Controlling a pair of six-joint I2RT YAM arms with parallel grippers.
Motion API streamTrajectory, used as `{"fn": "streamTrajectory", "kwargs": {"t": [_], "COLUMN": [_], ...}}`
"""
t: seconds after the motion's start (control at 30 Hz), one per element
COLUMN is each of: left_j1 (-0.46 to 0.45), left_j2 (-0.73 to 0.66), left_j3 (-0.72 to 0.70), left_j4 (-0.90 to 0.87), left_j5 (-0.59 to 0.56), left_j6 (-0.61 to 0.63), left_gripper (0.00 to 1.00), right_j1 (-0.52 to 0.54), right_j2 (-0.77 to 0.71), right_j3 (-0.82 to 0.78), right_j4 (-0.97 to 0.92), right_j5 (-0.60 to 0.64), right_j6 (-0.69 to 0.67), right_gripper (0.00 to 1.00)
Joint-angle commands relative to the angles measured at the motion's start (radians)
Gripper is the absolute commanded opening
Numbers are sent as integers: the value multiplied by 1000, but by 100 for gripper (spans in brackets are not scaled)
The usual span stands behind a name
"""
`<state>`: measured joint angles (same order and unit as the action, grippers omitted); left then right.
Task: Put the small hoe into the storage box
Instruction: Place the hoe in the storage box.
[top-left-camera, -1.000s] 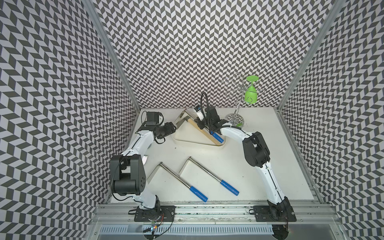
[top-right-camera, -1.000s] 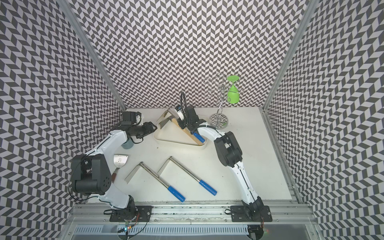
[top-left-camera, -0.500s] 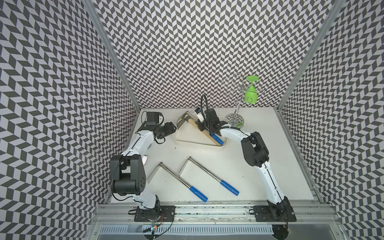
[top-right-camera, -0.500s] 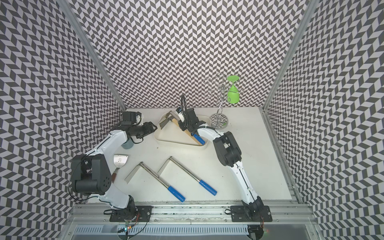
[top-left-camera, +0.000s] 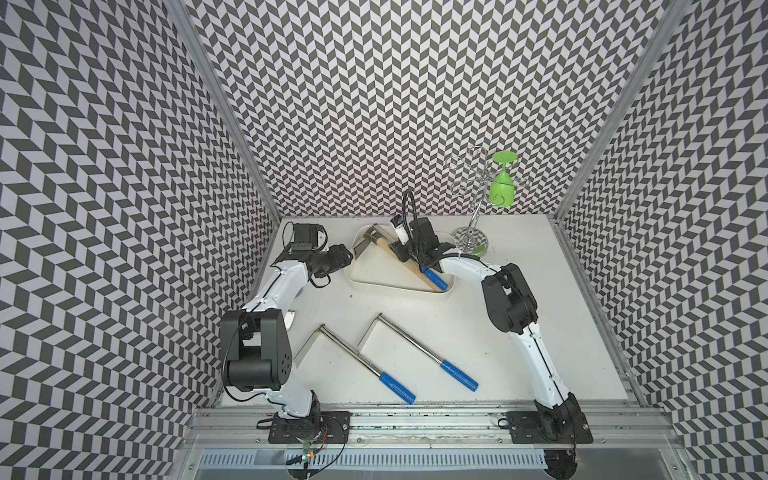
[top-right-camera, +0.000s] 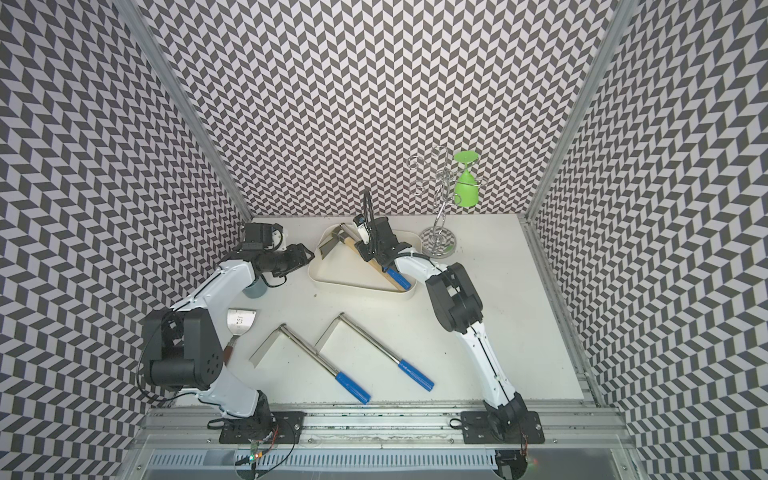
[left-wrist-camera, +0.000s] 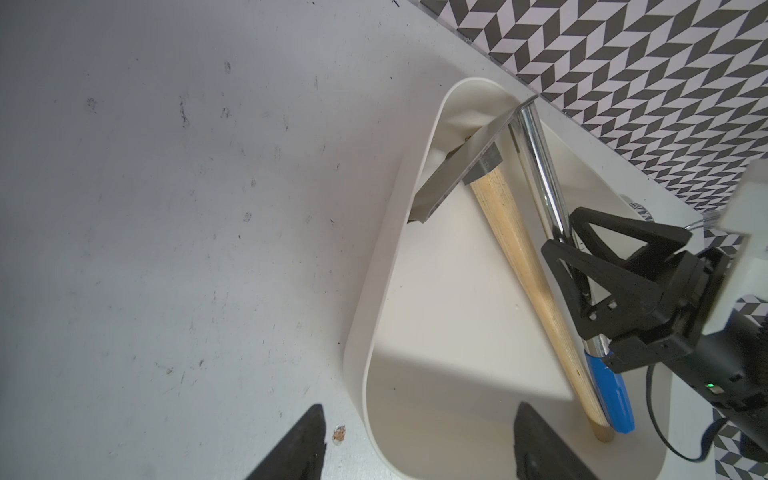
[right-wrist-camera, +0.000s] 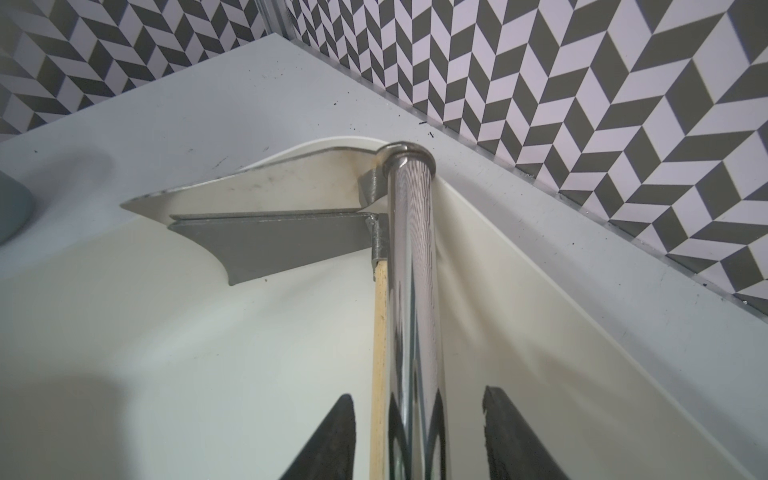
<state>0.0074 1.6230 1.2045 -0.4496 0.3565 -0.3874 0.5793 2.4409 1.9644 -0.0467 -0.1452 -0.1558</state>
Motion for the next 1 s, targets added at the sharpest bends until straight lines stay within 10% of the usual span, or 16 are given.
{"fn": "streamTrajectory", "kwargs": {"t": [0.0, 0.13, 0.53, 0.7, 0.97], "left_j1": [6, 7, 8, 8, 7], "left_j2": [-13, -14, -17, -16, 7], "left_j3": [1, 1, 0, -2, 17], "left_j4": [11, 12, 14, 14, 18], "left_j5": [3, 5, 4, 2, 23], "left_j6": [-2, -2, -1, -2, -15], "left_gripper": [72, 72, 72, 72, 73], "right_j1": [-4, -6, -2, -3, -17], "right_j2": [-3, -1, 0, -26, -186], "right_j3": [12, 2, -39, 30, 159], "right_j4": [43, 32, 11, 4, -106], "right_j5": [15, 8, 10, 52, 178], "right_j6": [6, 4, 29, 47, 179], "right_gripper": [39, 0, 0, 30, 37]}}
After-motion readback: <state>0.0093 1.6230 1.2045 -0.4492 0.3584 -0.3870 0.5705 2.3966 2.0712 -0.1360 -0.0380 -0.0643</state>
